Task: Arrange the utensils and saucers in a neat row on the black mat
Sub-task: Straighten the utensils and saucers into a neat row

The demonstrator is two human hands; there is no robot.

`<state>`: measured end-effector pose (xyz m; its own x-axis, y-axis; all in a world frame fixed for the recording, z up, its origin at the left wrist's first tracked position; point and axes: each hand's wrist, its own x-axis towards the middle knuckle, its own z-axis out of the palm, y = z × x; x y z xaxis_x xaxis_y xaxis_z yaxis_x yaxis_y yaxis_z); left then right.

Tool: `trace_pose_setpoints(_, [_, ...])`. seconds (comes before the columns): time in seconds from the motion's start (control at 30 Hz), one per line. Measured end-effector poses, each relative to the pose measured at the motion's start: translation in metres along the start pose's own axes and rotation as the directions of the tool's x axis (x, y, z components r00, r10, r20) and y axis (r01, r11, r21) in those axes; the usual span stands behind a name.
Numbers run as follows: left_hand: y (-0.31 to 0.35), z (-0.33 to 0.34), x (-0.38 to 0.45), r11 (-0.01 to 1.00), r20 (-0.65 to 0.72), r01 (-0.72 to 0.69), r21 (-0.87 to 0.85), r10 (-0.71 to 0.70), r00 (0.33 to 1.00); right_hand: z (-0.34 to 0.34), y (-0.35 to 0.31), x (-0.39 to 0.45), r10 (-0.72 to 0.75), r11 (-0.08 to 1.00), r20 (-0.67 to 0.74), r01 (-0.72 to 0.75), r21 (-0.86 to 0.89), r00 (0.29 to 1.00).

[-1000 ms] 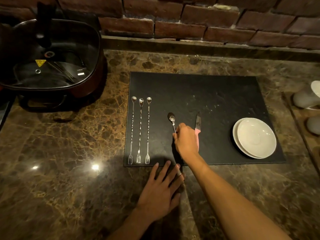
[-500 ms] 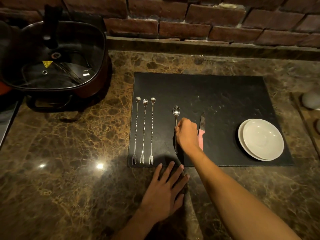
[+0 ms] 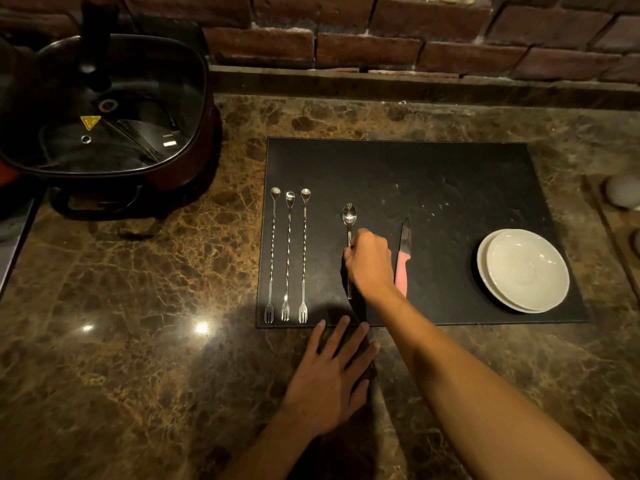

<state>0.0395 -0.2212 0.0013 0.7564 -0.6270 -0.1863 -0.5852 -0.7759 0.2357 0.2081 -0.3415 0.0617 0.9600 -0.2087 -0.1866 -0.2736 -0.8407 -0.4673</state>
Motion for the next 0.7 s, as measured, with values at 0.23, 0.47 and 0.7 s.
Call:
trace_pose_setpoints(0.23, [0.001,-0.004,0.001,1.0,0.034,0.007,0.025,-0.008,0.999,-0.006,0.008,-0.008,-0.026,0.989,-0.015,0.028,0.144,1.0])
trace_pose_setpoints(0.47, [0.018,-0.013,0.013,1.0,0.091,0.022,-0.002,-0.022,0.996,-0.032,0.059,-0.03,0.183,0.982,-0.182,-0.172,0.073,0.966])
trace_pose_setpoints(0.7, [0.04,-0.01,0.04,1.0,0.131,0.006,0.03,-0.01,0.991,-0.032,0.077,-0.034,0.175,0.984,-0.081,-0.176,-0.011,0.981])
